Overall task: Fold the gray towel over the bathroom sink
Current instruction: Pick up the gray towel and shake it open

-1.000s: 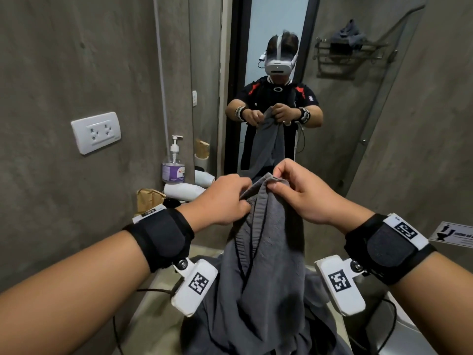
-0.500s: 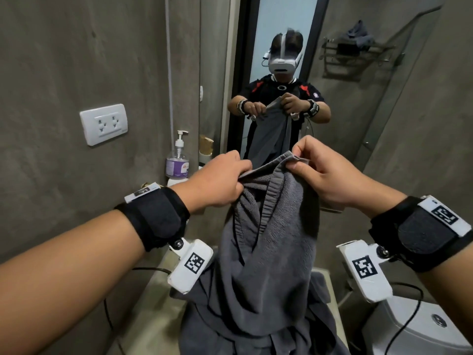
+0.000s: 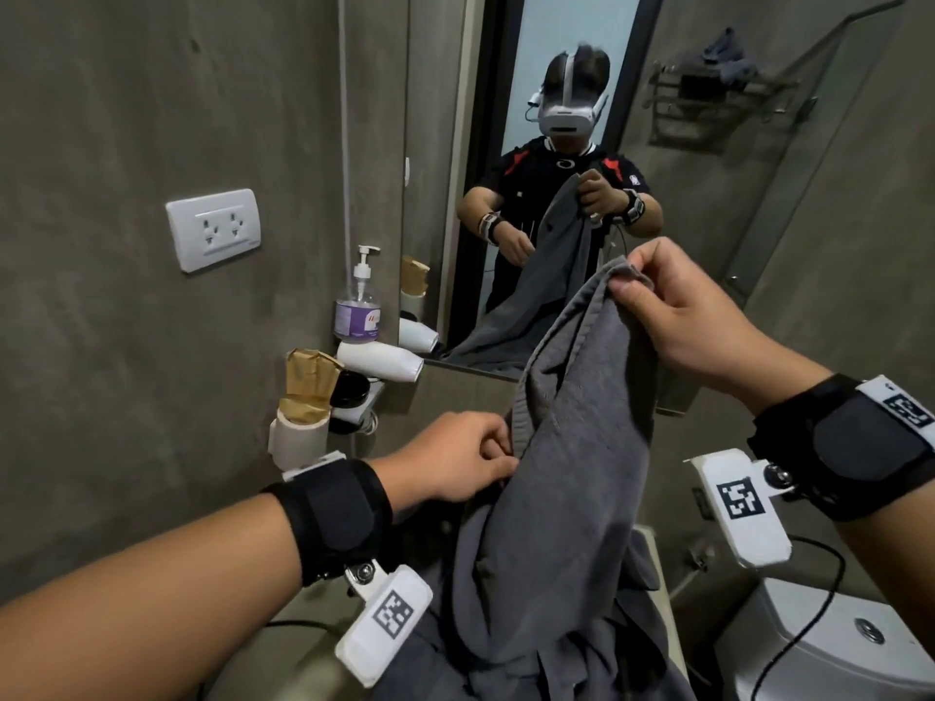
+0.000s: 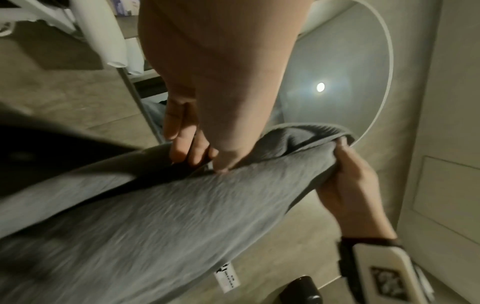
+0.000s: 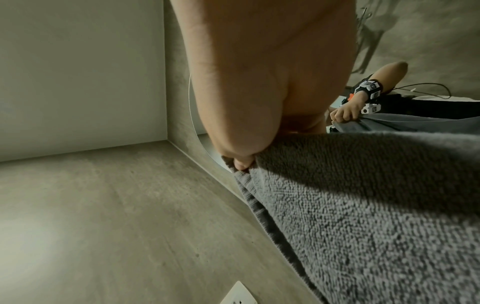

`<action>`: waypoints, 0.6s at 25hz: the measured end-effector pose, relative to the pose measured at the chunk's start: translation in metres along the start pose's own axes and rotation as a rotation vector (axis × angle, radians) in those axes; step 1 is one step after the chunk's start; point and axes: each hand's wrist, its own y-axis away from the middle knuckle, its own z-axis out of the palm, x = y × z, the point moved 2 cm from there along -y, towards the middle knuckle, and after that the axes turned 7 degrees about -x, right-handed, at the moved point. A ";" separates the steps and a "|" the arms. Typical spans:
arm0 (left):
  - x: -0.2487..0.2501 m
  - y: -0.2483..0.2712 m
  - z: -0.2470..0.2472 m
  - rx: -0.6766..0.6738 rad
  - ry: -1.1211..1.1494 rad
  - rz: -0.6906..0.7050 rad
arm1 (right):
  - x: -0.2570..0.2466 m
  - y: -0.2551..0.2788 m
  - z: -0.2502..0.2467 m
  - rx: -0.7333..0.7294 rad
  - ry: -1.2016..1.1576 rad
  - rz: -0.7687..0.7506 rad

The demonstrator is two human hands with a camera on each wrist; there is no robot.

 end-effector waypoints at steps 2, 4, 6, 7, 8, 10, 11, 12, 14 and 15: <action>-0.010 -0.003 0.011 -0.047 0.004 -0.018 | -0.003 -0.003 -0.006 0.020 -0.016 -0.029; -0.015 -0.007 0.012 -0.032 0.086 -0.021 | -0.003 -0.004 -0.011 0.039 -0.017 -0.033; -0.018 -0.011 0.008 -0.003 0.237 0.007 | 0.001 -0.001 -0.015 0.049 -0.019 -0.009; -0.020 -0.013 0.006 -0.028 0.297 0.010 | 0.003 0.002 -0.015 0.053 -0.027 0.003; -0.019 -0.015 0.006 -0.081 0.342 0.008 | 0.005 0.005 -0.016 0.056 -0.042 0.011; -0.012 -0.018 0.014 -0.183 0.336 0.021 | 0.005 0.009 -0.013 0.041 -0.084 0.008; -0.007 -0.021 0.018 -0.188 0.266 0.042 | 0.003 0.010 -0.012 0.029 -0.103 0.002; -0.002 -0.023 0.022 -0.165 0.180 0.061 | 0.003 0.011 -0.011 0.019 -0.115 0.001; 0.005 -0.024 0.023 -0.085 0.038 0.089 | 0.006 0.013 -0.015 0.016 -0.106 0.006; 0.005 -0.023 0.020 -0.064 0.010 0.093 | 0.009 0.015 -0.018 0.024 -0.087 0.016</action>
